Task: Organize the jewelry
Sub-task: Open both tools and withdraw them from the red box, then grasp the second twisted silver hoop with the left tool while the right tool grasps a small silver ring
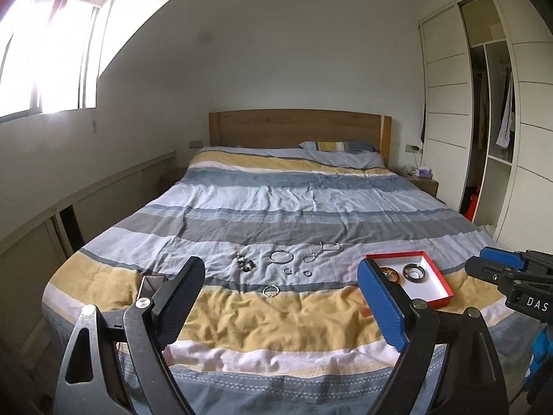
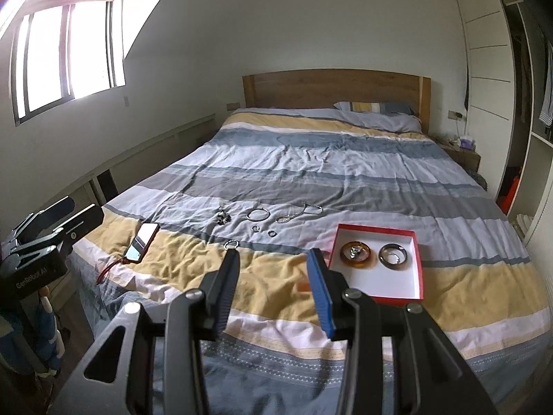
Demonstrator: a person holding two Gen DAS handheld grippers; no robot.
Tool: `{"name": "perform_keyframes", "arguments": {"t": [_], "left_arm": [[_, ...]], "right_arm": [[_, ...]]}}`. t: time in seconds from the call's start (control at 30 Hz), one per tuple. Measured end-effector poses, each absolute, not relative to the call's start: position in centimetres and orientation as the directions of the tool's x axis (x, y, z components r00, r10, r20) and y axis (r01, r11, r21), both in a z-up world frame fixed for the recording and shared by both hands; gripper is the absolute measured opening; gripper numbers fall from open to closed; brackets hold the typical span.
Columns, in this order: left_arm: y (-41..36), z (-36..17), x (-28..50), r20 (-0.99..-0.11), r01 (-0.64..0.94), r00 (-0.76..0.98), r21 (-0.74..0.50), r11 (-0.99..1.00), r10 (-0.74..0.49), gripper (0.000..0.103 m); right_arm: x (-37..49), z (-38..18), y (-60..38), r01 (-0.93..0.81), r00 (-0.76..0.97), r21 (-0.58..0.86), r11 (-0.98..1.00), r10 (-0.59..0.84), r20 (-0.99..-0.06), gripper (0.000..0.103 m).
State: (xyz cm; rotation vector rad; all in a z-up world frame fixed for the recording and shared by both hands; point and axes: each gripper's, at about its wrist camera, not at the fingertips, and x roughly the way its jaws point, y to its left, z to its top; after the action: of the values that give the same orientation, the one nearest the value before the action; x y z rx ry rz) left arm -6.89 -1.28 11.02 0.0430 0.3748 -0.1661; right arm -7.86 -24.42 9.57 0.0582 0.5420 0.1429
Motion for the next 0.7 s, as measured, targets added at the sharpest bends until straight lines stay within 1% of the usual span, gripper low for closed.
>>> {"name": "perform_keyframes", "arguments": {"t": [0.3,0.4,0.53,0.7], "left_arm": [[-0.8,10.4,-6.0,-0.373,0.134,0.920,0.015,0.991,-0.119,0.089],[0.4,9.1,-4.6,-0.397,0.111,0.912,-0.007,0.994,-0.105,0.089],[2.7,6.6,-1.9,-0.455,0.072,0.886,-0.058,0.996,-0.091,0.089],[3.7,2.9,1.7,-0.506,0.092,0.857,-0.046,0.995,-0.103,0.088]], "right_arm": [[-7.4,9.0,-24.2,-0.121,0.840,0.106,0.987,0.159,-0.519,0.039],[-6.2,8.3,-24.2,-0.120,0.830,0.116,0.986,0.164,-0.533,0.039],[-3.8,6.7,-24.6,-0.116,0.807,0.131,0.985,0.170,-0.565,0.039],[0.0,3.7,-24.7,-0.123,0.782,0.151,0.981,0.190,-0.593,0.039]]}}
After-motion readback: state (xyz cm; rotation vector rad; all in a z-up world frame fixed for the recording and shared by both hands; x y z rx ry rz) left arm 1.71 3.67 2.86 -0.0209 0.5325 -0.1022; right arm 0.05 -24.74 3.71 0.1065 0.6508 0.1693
